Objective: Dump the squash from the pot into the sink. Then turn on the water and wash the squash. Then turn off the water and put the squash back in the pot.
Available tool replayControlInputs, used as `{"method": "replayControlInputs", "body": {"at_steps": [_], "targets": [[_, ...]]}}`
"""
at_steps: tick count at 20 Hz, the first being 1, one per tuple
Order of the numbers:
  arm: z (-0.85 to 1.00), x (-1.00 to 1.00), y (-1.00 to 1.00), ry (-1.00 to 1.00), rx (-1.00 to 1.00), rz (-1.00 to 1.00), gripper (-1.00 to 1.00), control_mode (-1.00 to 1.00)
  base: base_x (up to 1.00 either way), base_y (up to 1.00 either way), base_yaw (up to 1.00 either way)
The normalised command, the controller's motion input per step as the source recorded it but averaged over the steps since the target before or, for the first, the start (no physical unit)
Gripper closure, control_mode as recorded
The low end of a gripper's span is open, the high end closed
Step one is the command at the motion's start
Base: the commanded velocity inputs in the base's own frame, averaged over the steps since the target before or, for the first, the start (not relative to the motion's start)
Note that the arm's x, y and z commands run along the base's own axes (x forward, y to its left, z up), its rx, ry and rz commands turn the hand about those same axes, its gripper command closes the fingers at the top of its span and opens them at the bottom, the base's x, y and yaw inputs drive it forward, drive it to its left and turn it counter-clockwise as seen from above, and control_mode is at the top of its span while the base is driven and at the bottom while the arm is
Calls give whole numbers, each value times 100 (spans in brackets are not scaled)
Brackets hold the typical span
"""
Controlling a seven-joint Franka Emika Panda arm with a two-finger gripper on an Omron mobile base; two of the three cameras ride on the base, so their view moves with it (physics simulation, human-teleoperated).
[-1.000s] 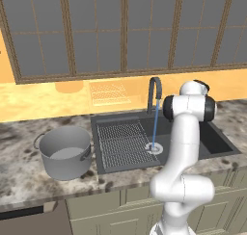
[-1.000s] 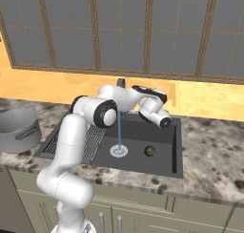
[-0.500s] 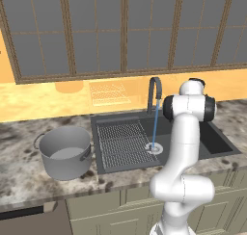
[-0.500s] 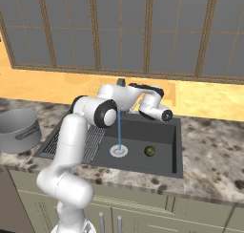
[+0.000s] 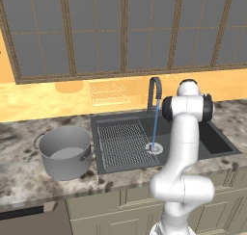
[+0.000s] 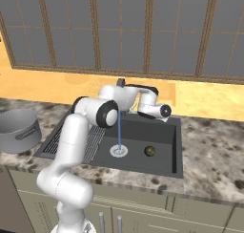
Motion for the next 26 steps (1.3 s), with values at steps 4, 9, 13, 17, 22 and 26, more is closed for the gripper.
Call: {"method": "replayControlInputs", "body": {"at_steps": [4,9,13,17,22,26], "targets": [[-5,0,0,1,0,0,-100,-100,0,0,0],[-6,0,0,1,0,0,-100,-100,0,0,0],[-29,0,1,3,-3,0,-100,-100,0,0,0],[-18,0,8,0,-3,0,-100,-100,0,0,0],[-1,3,6,0,-1,0,-100,-100,0,0,0],[-1,12,5,0,0,0,-100,-100,0,0,0]]}}
